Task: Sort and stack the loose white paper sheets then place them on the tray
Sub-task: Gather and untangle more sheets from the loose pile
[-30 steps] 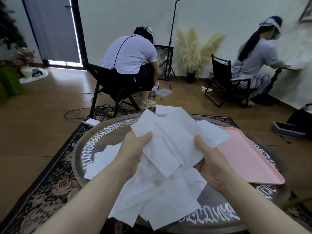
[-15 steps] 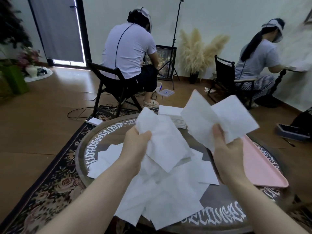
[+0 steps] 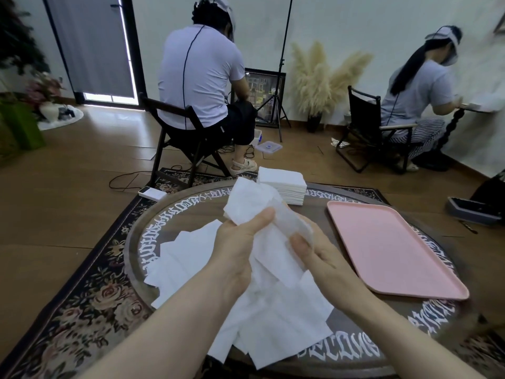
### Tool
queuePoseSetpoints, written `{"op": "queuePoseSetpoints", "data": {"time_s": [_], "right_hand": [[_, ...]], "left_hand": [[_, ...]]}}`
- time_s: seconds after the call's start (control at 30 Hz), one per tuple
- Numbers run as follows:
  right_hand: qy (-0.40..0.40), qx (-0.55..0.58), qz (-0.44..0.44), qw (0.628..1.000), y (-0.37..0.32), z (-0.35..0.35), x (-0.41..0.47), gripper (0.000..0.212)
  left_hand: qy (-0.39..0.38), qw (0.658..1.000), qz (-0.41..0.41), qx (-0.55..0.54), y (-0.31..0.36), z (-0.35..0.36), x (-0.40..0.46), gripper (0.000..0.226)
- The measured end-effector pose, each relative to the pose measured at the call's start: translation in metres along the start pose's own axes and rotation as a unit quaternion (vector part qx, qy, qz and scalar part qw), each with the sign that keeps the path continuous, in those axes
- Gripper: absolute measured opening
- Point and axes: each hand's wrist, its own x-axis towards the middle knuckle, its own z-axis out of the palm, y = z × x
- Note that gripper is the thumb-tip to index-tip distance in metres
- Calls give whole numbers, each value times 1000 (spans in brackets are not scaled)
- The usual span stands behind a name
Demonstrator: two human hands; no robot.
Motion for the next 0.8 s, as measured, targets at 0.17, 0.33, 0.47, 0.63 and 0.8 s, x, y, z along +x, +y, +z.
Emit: {"op": "queuePoseSetpoints", "data": {"time_s": [0.17, 0.33, 0.47, 0.63, 0.8], "right_hand": [[25, 269, 112, 956, -2, -5, 2, 33], [115, 253, 118, 953, -6, -13, 4, 44], [226, 225, 134, 938, -3, -34, 10, 41], [132, 231, 163, 950, -6, -22, 4, 39], [69, 119, 96, 986, -14, -11, -4, 7]], "left_hand": [[12, 999, 29, 30, -2, -2, 6, 38], [39, 996, 44, 61, -5, -5, 11, 35], [45, 997, 35, 50, -4, -6, 15, 36], [38, 999, 8, 25, -9, -3, 12, 34], [20, 999, 9, 29, -9, -1, 11, 28]]}}
